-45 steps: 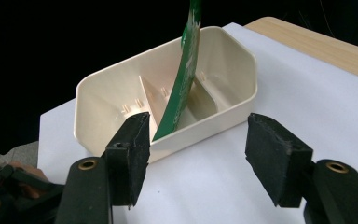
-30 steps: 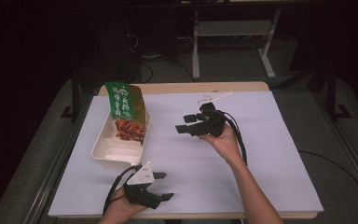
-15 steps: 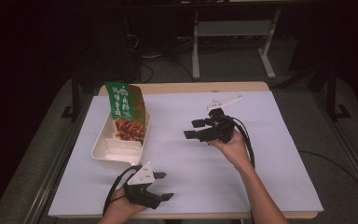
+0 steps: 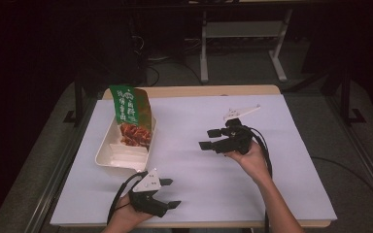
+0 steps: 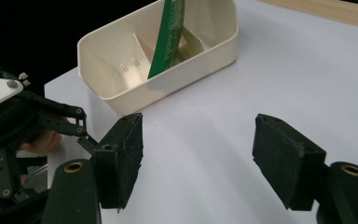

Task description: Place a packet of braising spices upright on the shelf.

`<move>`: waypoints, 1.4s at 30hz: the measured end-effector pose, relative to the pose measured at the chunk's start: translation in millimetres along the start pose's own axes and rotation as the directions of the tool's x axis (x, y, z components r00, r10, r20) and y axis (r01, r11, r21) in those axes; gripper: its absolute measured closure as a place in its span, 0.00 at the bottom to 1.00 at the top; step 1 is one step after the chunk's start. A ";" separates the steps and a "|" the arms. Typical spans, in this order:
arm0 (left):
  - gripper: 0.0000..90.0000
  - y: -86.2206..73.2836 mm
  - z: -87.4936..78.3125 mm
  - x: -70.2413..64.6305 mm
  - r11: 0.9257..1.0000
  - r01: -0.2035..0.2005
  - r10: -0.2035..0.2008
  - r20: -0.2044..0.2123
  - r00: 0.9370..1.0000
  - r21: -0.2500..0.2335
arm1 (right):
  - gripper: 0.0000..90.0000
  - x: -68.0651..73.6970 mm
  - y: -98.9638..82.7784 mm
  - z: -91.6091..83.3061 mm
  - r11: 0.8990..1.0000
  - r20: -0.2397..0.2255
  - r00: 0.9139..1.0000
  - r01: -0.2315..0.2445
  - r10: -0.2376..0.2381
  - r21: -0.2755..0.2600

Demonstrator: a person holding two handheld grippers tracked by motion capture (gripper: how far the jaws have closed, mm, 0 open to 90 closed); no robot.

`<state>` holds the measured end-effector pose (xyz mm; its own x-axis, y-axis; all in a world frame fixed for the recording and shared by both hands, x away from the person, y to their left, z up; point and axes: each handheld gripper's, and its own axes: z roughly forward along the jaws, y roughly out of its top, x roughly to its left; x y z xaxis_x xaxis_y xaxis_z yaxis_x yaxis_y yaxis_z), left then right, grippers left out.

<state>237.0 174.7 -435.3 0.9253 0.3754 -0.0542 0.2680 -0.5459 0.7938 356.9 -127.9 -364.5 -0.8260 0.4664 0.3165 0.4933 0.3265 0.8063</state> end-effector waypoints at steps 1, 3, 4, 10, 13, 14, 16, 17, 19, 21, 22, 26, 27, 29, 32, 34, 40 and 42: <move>0.29 0.0 0.0 0.0 1.000 0.001 -0.001 0.000 1.000 -0.001 | 0.36 -0.2 -1.6 -0.8 1.000 0.002 1.000 -0.002 0.002 0.002; 0.29 -0.1 0.3 -0.2 1.000 0.004 -0.004 0.001 1.000 -0.005 | 0.36 -0.8 -5.2 -2.7 1.000 0.004 1.000 -0.007 0.007 0.004; 0.29 0.0 0.5 -0.6 1.000 0.004 -0.004 0.001 1.000 -0.004 | 0.36 -1.5 -7.0 -3.7 1.000 0.004 1.000 -0.008 0.008 0.005; 0.29 -0.1 1.4 -0.5 1.000 0.005 -0.005 0.003 1.000 -0.003 | 0.35 -1.6 -13.0 -10.0 1.000 0.005 1.000 -0.022 0.022 0.009; 0.29 0.5 1.8 -1.2 1.000 0.004 -0.004 0.006 1.000 -0.003 | 0.35 -0.3 -16.0 -12.9 1.000 0.003 1.000 -0.016 0.016 0.005; 0.29 0.5 2.0 -1.4 1.000 0.004 -0.004 0.006 1.000 -0.003 | 0.35 0.0 -16.5 -13.4 1.000 0.002 1.000 -0.017 0.017 0.006; 0.29 0.3 2.4 -1.2 1.000 0.004 -0.004 0.006 1.000 -0.001 | 0.35 0.8 -18.9 -15.2 1.000 0.004 1.000 -0.018 0.018 0.009; 0.29 0.2 2.5 -0.9 1.000 0.004 -0.004 0.006 1.000 0.001 | 0.35 1.0 -19.7 -15.8 1.000 0.005 1.000 -0.019 0.019 0.010; 0.29 0.1 2.3 -0.2 1.000 0.007 -0.007 0.008 1.000 0.001 | 0.35 1.0 -22.0 -17.5 1.000 0.007 1.000 -0.015 0.015 0.013; 0.29 0.0 1.7 0.2 1.000 0.012 -0.012 0.006 1.000 0.000 | 0.35 0.7 -24.6 -19.5 1.000 0.010 1.000 -0.015 0.015 0.015; 0.29 0.0 1.6 0.1 1.000 0.014 -0.014 0.005 1.000 -0.002 | 0.34 0.3 -25.9 -20.8 1.000 0.011 1.000 -0.019 0.019 0.022; 0.29 0.2 1.4 -0.1 1.000 0.013 -0.013 0.004 1.000 -0.004 | 0.34 -0.2 -31.8 -25.3 0.999 0.017 1.000 -0.021 0.021 0.025; 0.29 0.2 1.4 -0.1 1.000 0.013 -0.013 0.004 1.000 -0.004 | 0.34 -0.2 -33.6 -26.5 0.999 0.020 1.000 -0.023 0.023 0.026; 0.29 0.1 1.4 0.1 1.000 0.013 -0.013 0.003 1.000 -0.003 | 0.34 -0.9 -37.2 -29.2 0.999 0.020 0.999 -0.028 0.028 0.025; 0.29 0.0 1.2 0.3 1.000 0.014 -0.014 0.002 1.000 -0.003 | 0.34 -1.0 -42.4 -33.0 0.999 0.027 0.999 -0.035 0.034 0.021; 0.29 0.0 1.1 0.4 1.000 0.014 -0.014 0.002 1.000 -0.003 | 0.34 -1.2 -45.4 -35.7 0.999 0.030 0.999 -0.035 0.035 0.022; 0.29 -0.1 1.2 0.4 1.000 0.013 -0.013 0.001 1.000 0.000 | 0.34 -1.7 -55.5 -44.5 0.999 0.041 0.998 -0.047 0.047 0.011; 0.29 -0.2 1.4 0.3 1.000 0.014 -0.014 0.002 1.000 0.001 | 0.33 -2.2 -59.8 -47.5 0.999 0.046 0.998 -0.051 0.051 0.012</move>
<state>237.6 173.8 -436.3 0.9219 0.3817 -0.0668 0.2814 -0.5409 0.7926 316.3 -187.5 -389.7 -0.7866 0.5194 0.3339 0.5383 0.3119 0.7829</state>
